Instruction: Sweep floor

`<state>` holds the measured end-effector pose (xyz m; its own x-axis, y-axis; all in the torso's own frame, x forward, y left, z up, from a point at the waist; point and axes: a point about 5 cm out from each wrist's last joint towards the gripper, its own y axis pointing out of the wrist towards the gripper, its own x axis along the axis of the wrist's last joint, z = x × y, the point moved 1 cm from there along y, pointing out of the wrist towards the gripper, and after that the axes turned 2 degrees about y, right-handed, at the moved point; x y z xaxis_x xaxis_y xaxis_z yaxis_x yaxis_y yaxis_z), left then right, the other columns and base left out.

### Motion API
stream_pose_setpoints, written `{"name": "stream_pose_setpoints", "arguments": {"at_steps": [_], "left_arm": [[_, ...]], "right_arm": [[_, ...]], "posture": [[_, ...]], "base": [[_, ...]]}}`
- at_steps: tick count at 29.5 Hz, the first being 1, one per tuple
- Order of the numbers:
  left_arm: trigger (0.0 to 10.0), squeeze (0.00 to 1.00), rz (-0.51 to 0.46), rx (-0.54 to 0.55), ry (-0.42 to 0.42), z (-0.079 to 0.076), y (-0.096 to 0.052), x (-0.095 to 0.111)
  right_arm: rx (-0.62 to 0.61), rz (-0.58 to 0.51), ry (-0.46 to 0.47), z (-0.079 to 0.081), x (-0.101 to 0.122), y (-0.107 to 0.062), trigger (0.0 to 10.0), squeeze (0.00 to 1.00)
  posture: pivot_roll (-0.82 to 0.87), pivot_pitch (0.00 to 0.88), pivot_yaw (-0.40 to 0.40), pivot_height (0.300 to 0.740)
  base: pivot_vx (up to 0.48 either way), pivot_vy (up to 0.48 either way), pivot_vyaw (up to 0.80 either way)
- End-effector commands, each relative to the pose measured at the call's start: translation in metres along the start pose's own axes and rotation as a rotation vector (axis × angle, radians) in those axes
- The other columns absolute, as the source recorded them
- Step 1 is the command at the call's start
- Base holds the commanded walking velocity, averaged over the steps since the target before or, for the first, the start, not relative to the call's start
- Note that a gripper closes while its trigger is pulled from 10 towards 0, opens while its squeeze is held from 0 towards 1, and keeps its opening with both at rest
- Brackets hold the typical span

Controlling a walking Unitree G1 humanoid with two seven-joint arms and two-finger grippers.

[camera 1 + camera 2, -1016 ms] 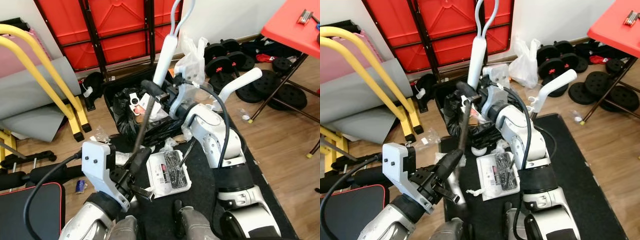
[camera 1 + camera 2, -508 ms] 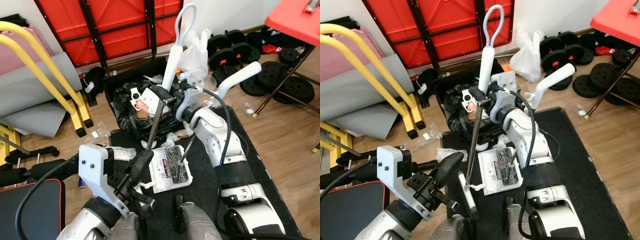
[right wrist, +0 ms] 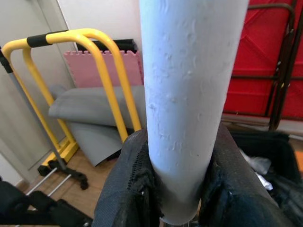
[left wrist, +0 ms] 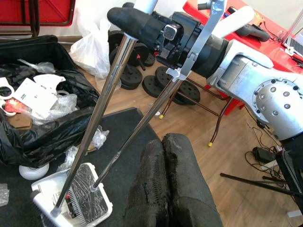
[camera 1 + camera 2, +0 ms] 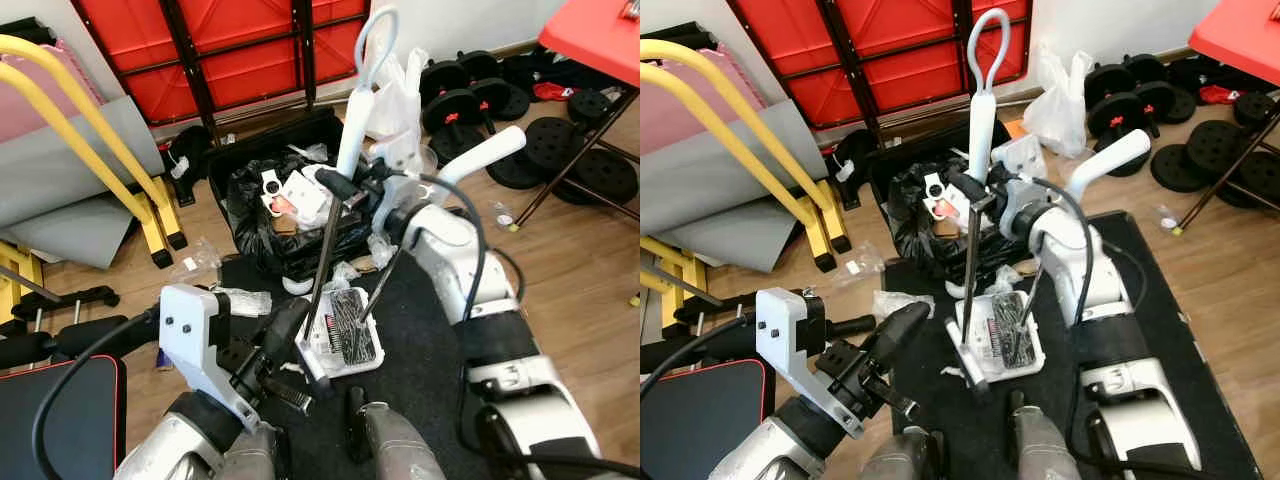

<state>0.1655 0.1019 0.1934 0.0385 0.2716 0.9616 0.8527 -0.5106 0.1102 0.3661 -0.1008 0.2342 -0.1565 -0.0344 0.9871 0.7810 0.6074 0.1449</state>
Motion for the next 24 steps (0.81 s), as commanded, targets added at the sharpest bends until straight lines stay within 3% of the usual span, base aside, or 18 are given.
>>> {"name": "stream_pose_setpoints", "arguments": {"at_steps": [1,9,16,24], "left_arm": [[10.0,0.00,0.025,0.033,-0.010,0.002,-0.002,-0.003],[10.0,0.00,0.023,0.032,-0.013,0.003,-0.001,-0.003],[10.0,0.00,0.024,0.031,-0.016,0.004,-0.002,-0.004],[10.0,0.00,0.025,0.030,-0.018,0.004,-0.002,-0.004]], "right_arm": [[0.012,-0.038,-0.029,0.001,0.014,0.001,10.0,0.00],[0.010,-0.049,-0.083,-0.006,0.033,0.001,10.0,0.00],[0.039,-0.163,0.012,-0.005,0.059,0.004,10.0,0.00],[0.056,-0.203,0.056,-0.005,0.070,0.004,10.0,0.00]], "posture": [[0.01,0.318,0.009,0.740],[0.01,0.314,0.009,0.740],[0.01,0.314,0.010,0.740],[0.01,0.315,0.011,0.740]], "base": [[0.000,0.000,0.00],[0.000,0.000,0.00],[0.000,0.000,0.00],[0.000,0.000,0.00]]}}
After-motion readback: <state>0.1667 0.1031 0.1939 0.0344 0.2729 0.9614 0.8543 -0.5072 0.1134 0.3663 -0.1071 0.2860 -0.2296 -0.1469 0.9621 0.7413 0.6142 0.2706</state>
